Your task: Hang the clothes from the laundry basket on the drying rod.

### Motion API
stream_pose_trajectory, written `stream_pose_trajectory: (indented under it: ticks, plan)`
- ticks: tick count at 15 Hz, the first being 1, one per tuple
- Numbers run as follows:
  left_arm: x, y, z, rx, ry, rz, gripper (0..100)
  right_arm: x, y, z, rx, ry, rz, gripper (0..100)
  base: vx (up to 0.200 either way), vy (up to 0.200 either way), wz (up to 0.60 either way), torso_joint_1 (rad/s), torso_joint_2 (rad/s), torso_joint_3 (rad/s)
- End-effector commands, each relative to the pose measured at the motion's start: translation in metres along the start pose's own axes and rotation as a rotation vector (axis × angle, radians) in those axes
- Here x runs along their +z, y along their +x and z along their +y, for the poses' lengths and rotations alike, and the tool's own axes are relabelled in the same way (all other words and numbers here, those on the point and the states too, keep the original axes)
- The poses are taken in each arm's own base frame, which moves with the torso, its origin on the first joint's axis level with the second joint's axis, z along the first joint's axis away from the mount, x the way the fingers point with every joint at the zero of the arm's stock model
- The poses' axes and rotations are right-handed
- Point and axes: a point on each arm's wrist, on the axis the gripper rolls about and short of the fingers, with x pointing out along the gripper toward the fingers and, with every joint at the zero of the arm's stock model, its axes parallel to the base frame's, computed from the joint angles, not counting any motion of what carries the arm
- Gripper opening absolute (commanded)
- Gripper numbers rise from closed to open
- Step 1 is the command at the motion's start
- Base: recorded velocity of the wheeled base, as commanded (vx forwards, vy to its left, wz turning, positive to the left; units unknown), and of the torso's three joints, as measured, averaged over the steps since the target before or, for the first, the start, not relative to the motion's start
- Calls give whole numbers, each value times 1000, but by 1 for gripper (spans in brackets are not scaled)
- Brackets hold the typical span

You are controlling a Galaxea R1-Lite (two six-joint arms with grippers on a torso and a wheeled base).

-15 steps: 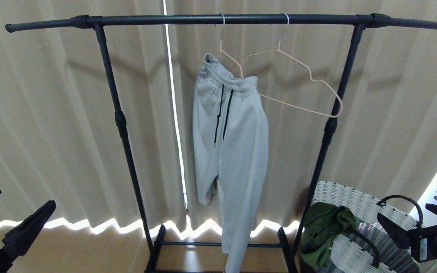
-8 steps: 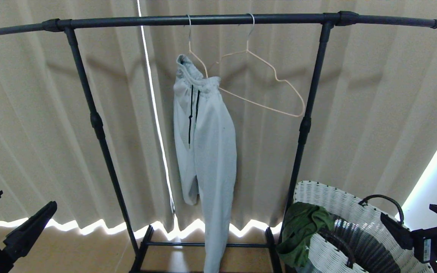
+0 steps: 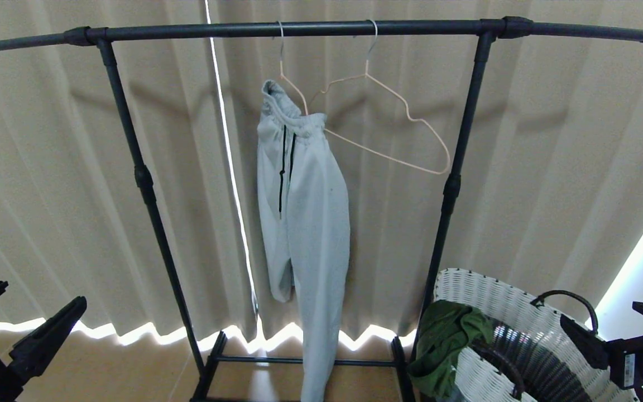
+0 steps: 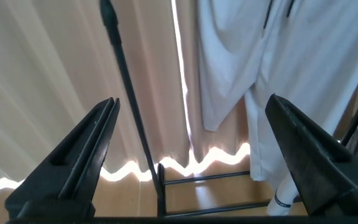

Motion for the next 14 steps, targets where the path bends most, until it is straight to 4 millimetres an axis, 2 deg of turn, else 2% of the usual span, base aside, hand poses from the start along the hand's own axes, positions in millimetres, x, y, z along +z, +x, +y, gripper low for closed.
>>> stream_pose_trajectory:
  ticks: [1,7,11,14]
  plan:
    - [-2,8,2,-4,-10,39,100,0,0,0,1,-1,5,100,200,0,0,-2,-2,2]
    - [-6,14,2,-14,-13,77,100,-2,0,0,0,-3,7,100,200,0,0,1,2,2]
    - [-2,14,2,-19,-7,54,100,-8,-5,0,5,-30,12,100,0,0,0,0,0,0]
    - [11,23,-8,-142,3,19,100,-22,-10,1,19,-131,58,100,0,0,0,0,0,0]
